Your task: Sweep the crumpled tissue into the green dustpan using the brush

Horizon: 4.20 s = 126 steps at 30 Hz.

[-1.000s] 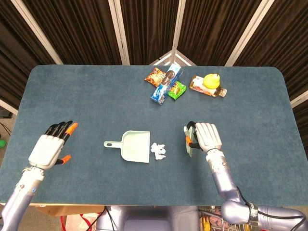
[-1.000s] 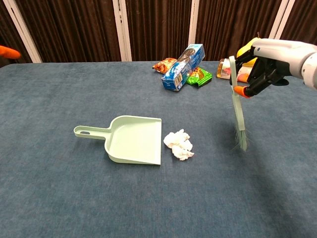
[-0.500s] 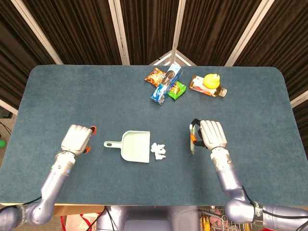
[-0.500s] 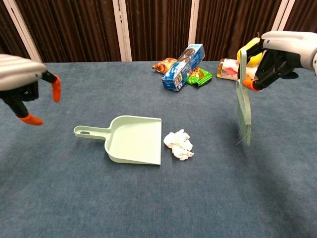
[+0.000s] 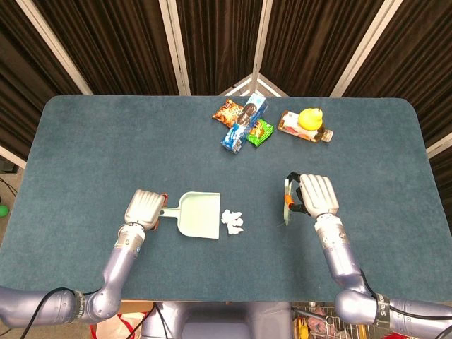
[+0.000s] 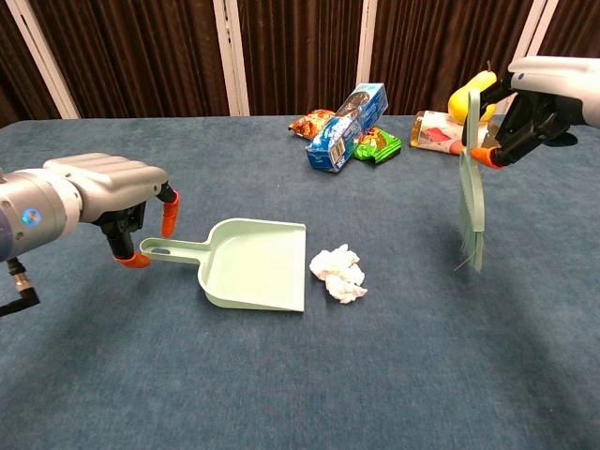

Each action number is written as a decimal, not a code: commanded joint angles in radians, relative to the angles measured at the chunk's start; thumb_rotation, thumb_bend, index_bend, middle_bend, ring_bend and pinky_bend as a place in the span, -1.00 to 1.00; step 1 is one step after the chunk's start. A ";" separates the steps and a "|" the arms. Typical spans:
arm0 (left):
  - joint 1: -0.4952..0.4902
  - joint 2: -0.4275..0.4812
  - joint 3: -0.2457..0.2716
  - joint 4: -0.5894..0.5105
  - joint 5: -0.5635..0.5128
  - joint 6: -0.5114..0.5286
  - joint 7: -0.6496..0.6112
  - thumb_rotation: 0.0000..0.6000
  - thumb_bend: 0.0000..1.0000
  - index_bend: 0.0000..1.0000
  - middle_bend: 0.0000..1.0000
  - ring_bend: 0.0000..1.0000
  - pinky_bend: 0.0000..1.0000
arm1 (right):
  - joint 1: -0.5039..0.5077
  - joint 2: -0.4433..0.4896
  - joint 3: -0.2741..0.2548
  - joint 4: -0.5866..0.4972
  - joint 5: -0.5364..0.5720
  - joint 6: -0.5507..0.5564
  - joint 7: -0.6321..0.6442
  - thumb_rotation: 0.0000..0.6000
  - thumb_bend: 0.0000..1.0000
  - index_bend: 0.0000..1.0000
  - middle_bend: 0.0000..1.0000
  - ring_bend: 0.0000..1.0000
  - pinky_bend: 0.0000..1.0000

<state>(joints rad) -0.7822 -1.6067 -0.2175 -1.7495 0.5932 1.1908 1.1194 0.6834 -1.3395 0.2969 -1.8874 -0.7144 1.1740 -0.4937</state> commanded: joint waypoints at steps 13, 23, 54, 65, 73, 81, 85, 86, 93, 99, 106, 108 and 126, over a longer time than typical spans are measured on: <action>-0.058 -0.053 0.023 0.060 -0.056 0.022 -0.016 1.00 -0.17 -0.19 1.00 1.00 0.95 | 0.007 0.009 -0.017 0.010 -0.001 0.000 0.014 1.00 -0.05 0.92 0.91 1.00 0.82; -0.076 -0.089 0.041 0.094 -0.043 0.029 -0.055 1.00 0.03 0.06 1.00 1.00 0.95 | 0.010 0.011 -0.027 0.003 -0.007 -0.001 0.023 1.00 -0.05 0.93 0.91 1.00 0.82; -0.128 -0.125 0.010 0.013 -0.144 0.123 -0.028 1.00 0.09 0.21 1.00 1.00 0.97 | 0.033 -0.174 -0.090 -0.058 -0.042 0.079 -0.051 1.00 -0.02 0.93 0.91 1.00 0.82; -0.135 -0.131 0.017 0.019 -0.158 0.131 -0.032 1.00 0.09 0.21 1.00 1.00 0.97 | 0.065 -0.254 -0.037 -0.069 0.004 0.084 -0.053 1.00 -0.01 0.93 0.91 1.00 0.82; -0.141 -0.142 0.020 0.027 -0.166 0.136 -0.029 1.00 0.09 0.21 1.00 1.00 0.97 | 0.103 -0.289 0.028 -0.115 0.074 0.070 -0.042 1.00 0.01 0.93 0.91 1.00 0.82; -0.145 -0.154 0.026 0.042 -0.169 0.134 -0.029 1.00 0.09 0.21 1.00 1.00 0.97 | 0.147 -0.295 0.101 -0.180 0.141 0.087 -0.046 1.00 0.00 0.92 0.91 1.00 0.82; -0.145 -0.156 0.028 0.049 -0.170 0.131 -0.032 1.00 0.09 0.21 1.00 1.00 0.97 | 0.153 -0.272 0.121 -0.211 0.153 0.097 -0.040 1.00 0.01 0.93 0.91 1.00 0.82; -0.144 -0.157 0.029 0.050 -0.170 0.130 -0.033 1.00 0.09 0.21 1.00 1.00 0.97 | 0.153 -0.262 0.124 -0.212 0.153 0.103 -0.041 1.00 0.01 0.93 0.91 1.00 0.82; -0.141 -0.150 0.030 0.044 -0.166 0.127 -0.041 1.00 0.09 0.21 1.00 1.00 0.97 | 0.129 -0.181 0.109 -0.179 0.147 0.120 -0.040 1.00 0.00 0.92 0.91 1.00 0.82; -0.143 -0.144 0.031 0.035 -0.164 0.130 -0.039 1.00 0.09 0.21 1.00 1.00 0.97 | 0.092 -0.133 0.031 -0.143 0.115 0.123 -0.049 1.00 0.01 0.92 0.91 1.00 0.82; -0.150 -0.151 0.028 0.015 -0.168 0.149 -0.024 1.00 0.09 0.21 1.00 1.00 0.97 | 0.070 -0.167 -0.026 -0.135 0.096 0.120 -0.025 1.00 0.01 0.93 0.91 1.00 0.82; -0.154 -0.155 0.024 0.008 -0.169 0.154 -0.021 1.00 0.09 0.21 1.00 1.00 0.97 | 0.074 -0.193 -0.031 -0.135 0.100 0.121 -0.027 1.00 0.01 0.93 0.91 1.00 0.82; -0.163 -0.188 0.009 0.029 -0.190 0.154 -0.026 1.00 0.09 0.21 1.00 1.00 0.97 | 0.156 -0.355 0.138 -0.184 0.315 0.164 -0.002 1.00 0.01 0.92 0.91 1.00 0.82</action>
<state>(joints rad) -0.9446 -1.7941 -0.2077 -1.7209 0.4030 1.3457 1.0944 0.8310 -1.6868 0.4181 -2.0617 -0.4165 1.3338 -0.5025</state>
